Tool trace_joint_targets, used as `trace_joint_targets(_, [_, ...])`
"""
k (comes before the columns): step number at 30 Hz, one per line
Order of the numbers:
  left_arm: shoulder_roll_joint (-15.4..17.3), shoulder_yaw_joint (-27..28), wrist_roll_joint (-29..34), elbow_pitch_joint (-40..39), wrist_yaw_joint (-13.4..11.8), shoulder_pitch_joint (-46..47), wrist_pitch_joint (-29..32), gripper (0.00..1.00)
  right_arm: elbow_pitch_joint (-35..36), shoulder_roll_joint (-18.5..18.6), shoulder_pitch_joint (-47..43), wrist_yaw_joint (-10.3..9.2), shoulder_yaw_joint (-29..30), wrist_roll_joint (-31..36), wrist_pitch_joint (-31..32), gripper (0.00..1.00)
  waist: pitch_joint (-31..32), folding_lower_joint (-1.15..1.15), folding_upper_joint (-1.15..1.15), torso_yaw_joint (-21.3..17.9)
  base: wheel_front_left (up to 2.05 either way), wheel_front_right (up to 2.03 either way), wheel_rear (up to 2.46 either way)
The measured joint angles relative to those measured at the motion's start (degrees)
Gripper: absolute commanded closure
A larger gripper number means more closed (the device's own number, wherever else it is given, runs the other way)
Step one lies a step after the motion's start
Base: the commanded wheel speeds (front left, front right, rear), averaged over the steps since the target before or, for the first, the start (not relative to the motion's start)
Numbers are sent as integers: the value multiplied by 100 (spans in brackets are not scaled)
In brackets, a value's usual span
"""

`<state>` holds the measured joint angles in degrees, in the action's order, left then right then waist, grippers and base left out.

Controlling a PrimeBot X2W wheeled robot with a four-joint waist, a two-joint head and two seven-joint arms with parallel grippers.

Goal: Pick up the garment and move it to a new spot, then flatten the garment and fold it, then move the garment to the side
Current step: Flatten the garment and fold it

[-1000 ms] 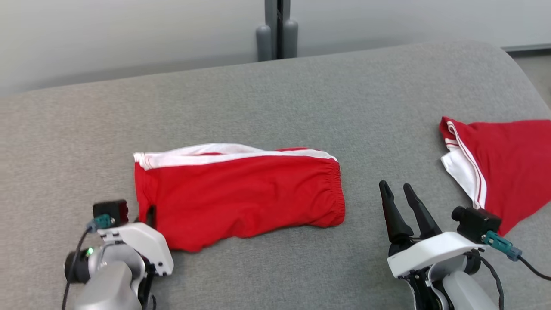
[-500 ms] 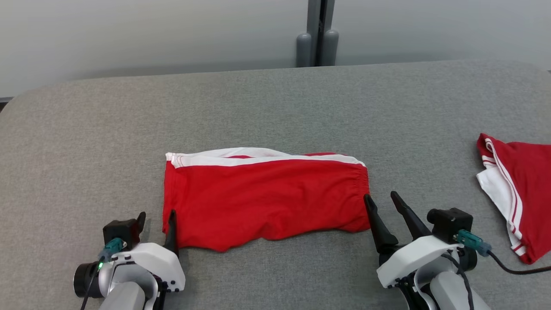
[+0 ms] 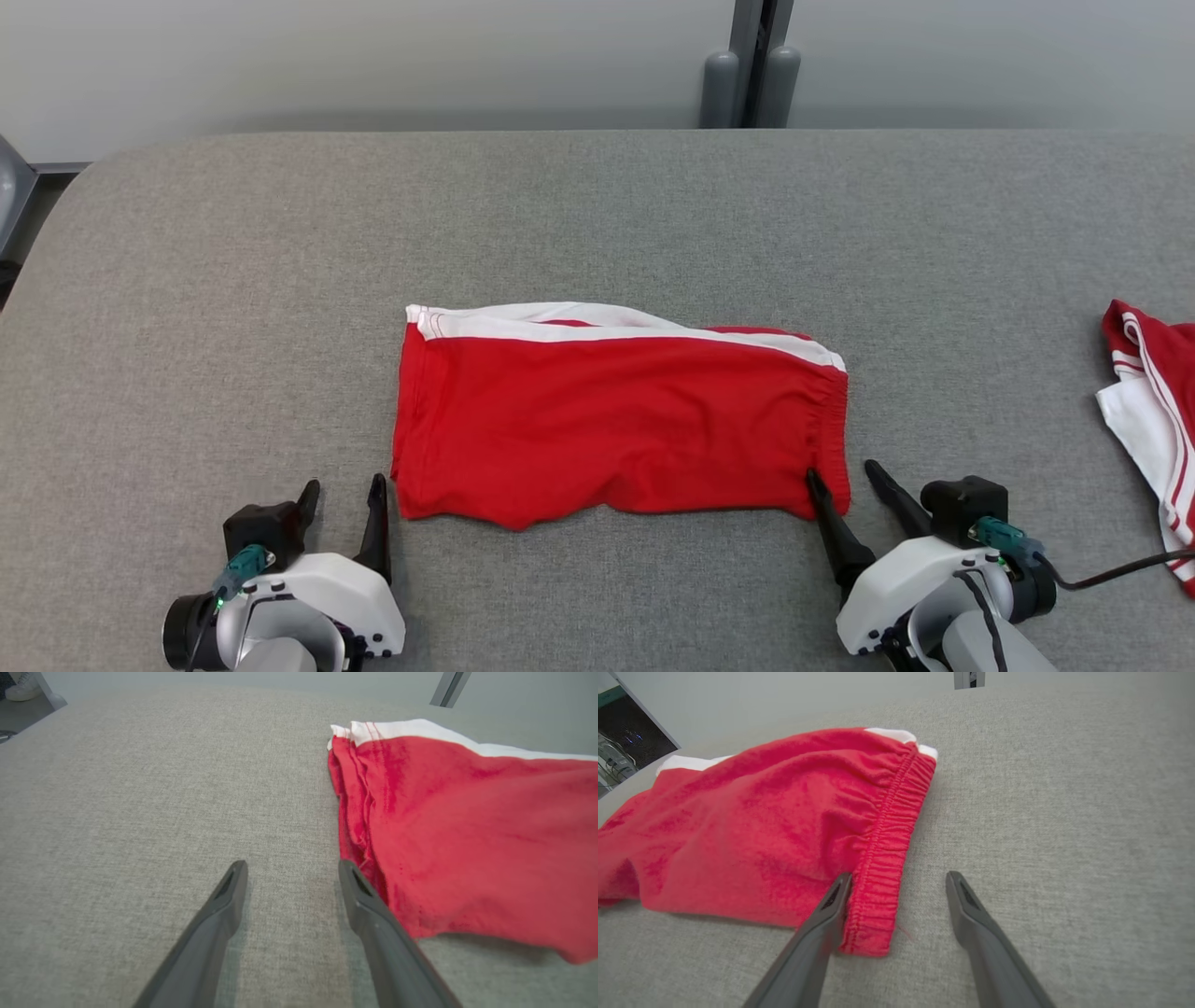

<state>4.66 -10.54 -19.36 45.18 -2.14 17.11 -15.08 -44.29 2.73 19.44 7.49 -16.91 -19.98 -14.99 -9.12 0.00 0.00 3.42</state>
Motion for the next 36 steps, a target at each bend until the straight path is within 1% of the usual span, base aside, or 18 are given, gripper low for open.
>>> trace_joint_targets(3, [-19,63,33,1,42,-18,0,0,-8,1,30,0,-14,26,-16,0,-49,0,0,7,0,0,0])
trace_joint_targets(8, [-48,177,125,-3,107,-17,0,0,91,0,4,0,-81,-350,-15,0,-81,0,0,9,0,0,0])
trace_joint_targets(10, [-58,220,159,24,126,-17,0,0,34,8,11,0,-254,-359,-23,0,-90,0,0,-2,0,0,0])
trace_joint_targets(14, [-76,287,192,92,174,-14,0,0,-293,43,198,-8,-659,-261,-51,0,-124,0,0,-13,0,0,0])
trace_joint_targets(15, [-86,296,221,99,194,-7,-1,0,-375,56,258,-9,-779,-253,-60,15,-137,0,0,-9,0,0,0])
trace_joint_targets(16, [-96,302,235,107,208,4,-1,0,-466,58,318,-9,-846,-252,-70,15,-144,0,0,1,0,0,0])
trace_joint_targets(17, [-103,310,252,112,212,14,-1,0,-505,58,373,-9,-876,-279,-73,51,-148,0,0,14,0,0,0])
trace_joint_targets(18, [-113,314,271,118,216,24,-1,0,-548,55,416,-8,-898,-283,-73,54,-153,0,0,31,0,0,0])
trace_joint_targets(19, [-120,323,277,122,233,36,-1,0,-590,46,462,-7,-904,-304,-71,76,-159,0,0,48,0,0,0])
trace_joint_targets(20, [-121,335,291,122,243,47,-1,0,-611,34,489,-5,-906,-338,-67,86,-162,0,0,64,0,0,0])
trace_joint_targets(21, [-122,352,315,120,253,54,0,0,-632,26,499,-3,-900,-359,-66,100,-160,0,0,80,0,0,0])
trace_joint_targets(24, [-131,411,344,110,266,58,0,0,-670,-1,501,4,-692,-298,-47,100,-128,0,0,105,0,0,0])
trace_joint_targets(26, [-138,450,368,105,277,47,0,0,-669,-34,500,11,-431,-190,-40,100,-102,0,0,100,0,0,0])
trace_joint_targets(27, [-138,450,368,105,277,47,0,0,-669,-34,500,11,-431,-190,-40,100,-102,0,0,100,0,0,0])
trace_joint_targets(29, [-133,498,375,109,287,-21,0,0,-660,-34,494,10,-119,-19,-27,100,-66,0,0,78,0,0,0])
trace_joint_targets(30, [-143,531,382,115,310,-61,0,0,-645,-12,458,9,166,140,-23,100,-33,0,0,42,0,0,0])
trace_joint_targets(33, [-148,558,419,114,318,-68,0,0,-556,-12,413,4,482,402,-15,100,9,0,0,-26,0,0,0])
trace_joint_targets(36, [-163,561,433,131,335,-73,0,0,-446,-4,402,2,662,634,-15,100,49,0,0,-76,0,0,0])
